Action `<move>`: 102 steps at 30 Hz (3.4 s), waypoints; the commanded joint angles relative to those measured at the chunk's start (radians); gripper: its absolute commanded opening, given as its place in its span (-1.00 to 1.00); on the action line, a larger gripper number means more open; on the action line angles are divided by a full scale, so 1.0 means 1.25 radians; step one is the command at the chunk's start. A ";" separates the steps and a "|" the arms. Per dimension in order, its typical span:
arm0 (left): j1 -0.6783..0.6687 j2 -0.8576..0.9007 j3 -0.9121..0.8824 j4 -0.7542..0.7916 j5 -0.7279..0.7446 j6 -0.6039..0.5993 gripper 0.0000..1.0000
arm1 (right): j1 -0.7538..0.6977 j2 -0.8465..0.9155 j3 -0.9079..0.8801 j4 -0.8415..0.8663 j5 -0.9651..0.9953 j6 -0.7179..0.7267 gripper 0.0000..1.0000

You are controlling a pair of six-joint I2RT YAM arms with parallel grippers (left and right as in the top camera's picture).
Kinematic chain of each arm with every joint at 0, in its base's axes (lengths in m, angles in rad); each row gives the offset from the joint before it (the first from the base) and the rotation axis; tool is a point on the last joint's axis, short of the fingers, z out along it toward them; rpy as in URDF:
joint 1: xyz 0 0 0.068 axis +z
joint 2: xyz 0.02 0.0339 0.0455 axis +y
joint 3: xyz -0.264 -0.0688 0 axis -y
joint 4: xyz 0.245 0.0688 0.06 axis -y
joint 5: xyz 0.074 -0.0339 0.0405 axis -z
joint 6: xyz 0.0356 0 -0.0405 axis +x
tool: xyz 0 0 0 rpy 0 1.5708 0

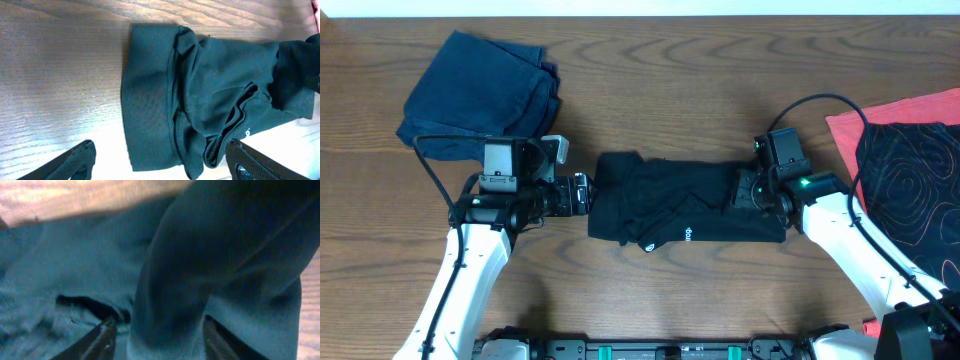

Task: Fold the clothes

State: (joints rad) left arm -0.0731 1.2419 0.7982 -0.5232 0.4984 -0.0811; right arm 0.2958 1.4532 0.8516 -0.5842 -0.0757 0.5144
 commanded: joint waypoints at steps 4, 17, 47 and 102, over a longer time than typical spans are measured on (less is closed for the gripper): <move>0.003 -0.001 0.014 0.001 0.006 0.007 0.69 | 0.003 0.034 -0.011 -0.013 -0.025 0.010 0.22; 0.003 -0.001 0.014 0.006 0.005 0.007 0.69 | -0.008 0.001 0.096 -0.229 0.112 -0.145 -0.97; 0.003 -0.001 0.014 0.009 0.005 0.007 0.69 | 0.091 0.029 0.105 -0.268 0.127 -0.190 -0.97; 0.003 -0.001 0.014 0.005 0.006 0.007 0.69 | 0.003 0.228 0.077 0.120 -0.172 -0.008 -0.97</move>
State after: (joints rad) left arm -0.0731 1.2419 0.7982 -0.5095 0.4984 -0.0811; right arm 0.2527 1.6745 0.9398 -0.4610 -0.1390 0.5232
